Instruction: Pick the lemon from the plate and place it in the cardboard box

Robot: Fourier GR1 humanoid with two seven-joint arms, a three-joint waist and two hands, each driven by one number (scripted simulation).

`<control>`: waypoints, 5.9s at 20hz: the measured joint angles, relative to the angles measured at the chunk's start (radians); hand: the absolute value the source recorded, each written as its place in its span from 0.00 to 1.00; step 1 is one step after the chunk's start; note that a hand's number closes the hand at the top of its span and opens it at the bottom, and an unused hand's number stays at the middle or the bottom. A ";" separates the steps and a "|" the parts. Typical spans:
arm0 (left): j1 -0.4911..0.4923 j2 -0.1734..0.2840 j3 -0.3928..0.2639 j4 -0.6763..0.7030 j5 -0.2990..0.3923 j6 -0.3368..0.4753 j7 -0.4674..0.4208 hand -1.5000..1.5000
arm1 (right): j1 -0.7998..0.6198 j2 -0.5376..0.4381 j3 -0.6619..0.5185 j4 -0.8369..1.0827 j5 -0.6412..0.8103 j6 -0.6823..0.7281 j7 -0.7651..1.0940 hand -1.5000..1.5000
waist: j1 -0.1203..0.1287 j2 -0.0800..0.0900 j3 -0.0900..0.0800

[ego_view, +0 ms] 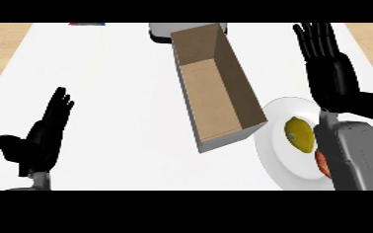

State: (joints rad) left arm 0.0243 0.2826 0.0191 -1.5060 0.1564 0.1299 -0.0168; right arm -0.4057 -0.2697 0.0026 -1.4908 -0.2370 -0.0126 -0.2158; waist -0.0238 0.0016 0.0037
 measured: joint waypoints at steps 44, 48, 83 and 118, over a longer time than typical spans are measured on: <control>-0.023 0.001 -0.058 -0.039 -0.250 0.012 0.117 0.50 | 0.445 -0.426 -0.032 -0.164 0.328 0.357 0.390 0.00 | 0.023 -0.002 -0.004; -0.028 -0.007 -0.036 -0.022 -0.256 -0.011 0.100 0.50 | 0.459 -0.374 -0.034 -0.155 0.396 0.361 0.400 0.00 | 0.023 -0.002 -0.004; -0.007 -0.099 0.063 -0.043 -0.350 -0.109 0.084 0.50 | 0.396 -0.074 -0.081 -0.007 0.761 0.396 0.337 0.00 | 0.025 -0.002 -0.004; 0.006 -0.126 0.071 -0.102 -0.381 -0.118 0.128 0.50 | 0.781 0.022 0.089 -0.705 1.387 0.196 0.786 1.00 | 0.015 -0.005 -0.005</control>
State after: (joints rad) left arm 0.0303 0.1562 0.0899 -1.6083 -0.2251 0.0120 0.1112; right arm 0.3757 -0.2473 0.0912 -2.1962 1.1495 0.1834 0.5699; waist -0.0089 -0.0035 -0.0010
